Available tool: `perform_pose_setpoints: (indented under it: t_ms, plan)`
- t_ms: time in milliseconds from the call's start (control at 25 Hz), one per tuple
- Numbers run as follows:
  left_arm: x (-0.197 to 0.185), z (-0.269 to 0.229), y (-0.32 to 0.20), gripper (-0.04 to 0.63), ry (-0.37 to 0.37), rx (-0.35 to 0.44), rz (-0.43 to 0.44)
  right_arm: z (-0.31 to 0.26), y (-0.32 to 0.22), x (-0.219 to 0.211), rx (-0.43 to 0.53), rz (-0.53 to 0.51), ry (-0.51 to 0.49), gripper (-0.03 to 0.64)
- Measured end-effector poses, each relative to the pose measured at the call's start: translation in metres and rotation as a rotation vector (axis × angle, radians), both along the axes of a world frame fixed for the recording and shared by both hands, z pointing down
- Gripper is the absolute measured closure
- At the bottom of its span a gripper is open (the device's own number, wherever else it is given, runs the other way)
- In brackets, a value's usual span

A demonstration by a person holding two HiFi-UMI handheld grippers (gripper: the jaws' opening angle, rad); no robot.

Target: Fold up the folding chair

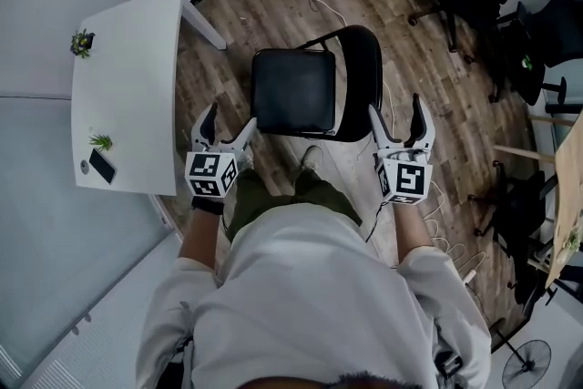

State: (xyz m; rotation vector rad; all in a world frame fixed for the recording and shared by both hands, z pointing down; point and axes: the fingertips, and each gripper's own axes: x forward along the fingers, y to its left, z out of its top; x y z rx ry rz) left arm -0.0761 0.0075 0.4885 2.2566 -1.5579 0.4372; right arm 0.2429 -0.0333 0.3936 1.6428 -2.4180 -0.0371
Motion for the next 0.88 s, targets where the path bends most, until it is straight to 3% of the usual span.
perform_pose_setpoints:
  t_ms: [360,880]
  plan:
    - [-0.021,0.064,-0.044,0.193,0.05,-0.119,0.048,0.041,-0.048,0.0,-0.106,0.062,0.036,0.221]
    - [-0.043,0.188,-0.084,0.199,0.093,-0.316,0.051,0.132,-0.121,0.0,-0.291,0.06,0.088,0.222]
